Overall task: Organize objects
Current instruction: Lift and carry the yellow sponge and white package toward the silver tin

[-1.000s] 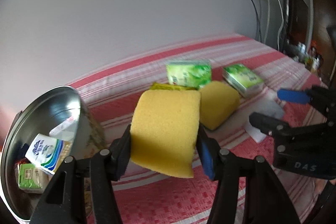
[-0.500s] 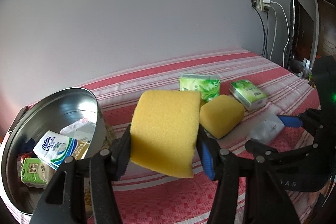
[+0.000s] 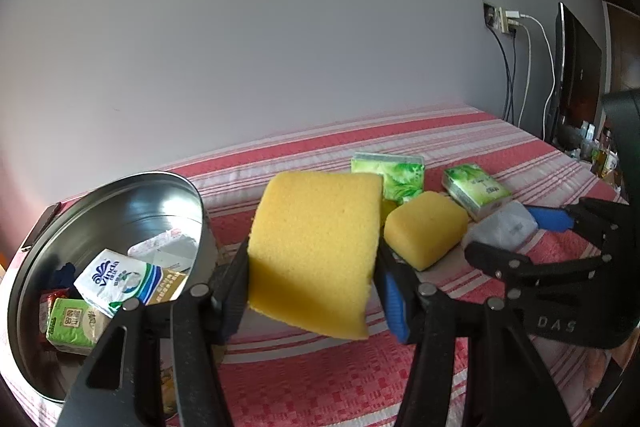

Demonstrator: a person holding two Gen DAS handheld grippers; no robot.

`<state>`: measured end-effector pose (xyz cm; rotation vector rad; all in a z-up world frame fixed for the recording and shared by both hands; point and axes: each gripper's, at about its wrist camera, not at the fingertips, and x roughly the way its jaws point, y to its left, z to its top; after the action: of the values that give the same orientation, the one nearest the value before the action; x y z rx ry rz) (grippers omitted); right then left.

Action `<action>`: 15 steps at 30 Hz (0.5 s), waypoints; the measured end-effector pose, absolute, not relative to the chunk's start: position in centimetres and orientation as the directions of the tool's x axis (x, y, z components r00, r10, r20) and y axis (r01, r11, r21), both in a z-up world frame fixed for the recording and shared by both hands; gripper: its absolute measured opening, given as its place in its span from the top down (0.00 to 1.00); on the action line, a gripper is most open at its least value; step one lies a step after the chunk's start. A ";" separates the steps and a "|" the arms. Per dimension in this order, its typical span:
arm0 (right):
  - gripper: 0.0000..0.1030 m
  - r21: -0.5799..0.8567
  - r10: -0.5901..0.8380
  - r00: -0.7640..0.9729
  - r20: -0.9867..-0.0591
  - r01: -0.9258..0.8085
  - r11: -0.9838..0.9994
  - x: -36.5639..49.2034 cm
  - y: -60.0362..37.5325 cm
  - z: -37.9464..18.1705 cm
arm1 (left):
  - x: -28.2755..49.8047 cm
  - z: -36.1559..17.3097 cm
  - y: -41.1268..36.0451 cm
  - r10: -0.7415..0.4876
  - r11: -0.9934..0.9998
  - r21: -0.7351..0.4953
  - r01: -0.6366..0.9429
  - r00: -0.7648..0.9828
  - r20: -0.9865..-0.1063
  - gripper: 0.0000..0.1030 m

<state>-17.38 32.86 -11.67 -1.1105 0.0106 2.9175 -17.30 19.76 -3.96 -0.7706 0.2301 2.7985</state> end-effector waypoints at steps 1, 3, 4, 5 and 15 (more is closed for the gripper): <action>0.30 0.004 0.011 -0.757 -0.654 -0.018 -1.000 -17.4 32.9 -11.5 | -17.3 -3.9 19.7 0.177 -0.962 0.089 -0.258 -0.837 -0.517 0.45; 0.30 0.006 0.009 -0.775 -0.632 -0.017 -1.000 -17.3 32.7 -11.1 | -17.1 -3.9 19.6 0.176 -0.964 0.087 -0.253 -0.844 -0.507 0.45; 0.30 0.015 -0.004 -0.785 -0.619 -0.007 -1.000 -17.3 32.6 -10.9 | -17.0 -3.8 19.6 0.175 -0.964 0.087 -0.251 -0.847 -0.503 0.45; 0.30 0.022 -0.011 -0.795 -0.607 -0.003 -1.000 -17.3 32.5 -10.7 | -17.0 -3.8 19.5 0.176 -0.964 0.087 -0.251 -0.848 -0.499 0.45; 0.30 0.034 -0.003 -0.864 -0.503 -0.016 -0.999 -16.3 31.8 -9.7 | -16.2 -3.2 18.7 0.163 -0.974 0.069 -0.215 -0.881 -0.445 0.45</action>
<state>-16.26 31.81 -9.75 -0.8165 0.0577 3.0264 -16.15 18.70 -3.24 -0.6628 0.1727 2.8655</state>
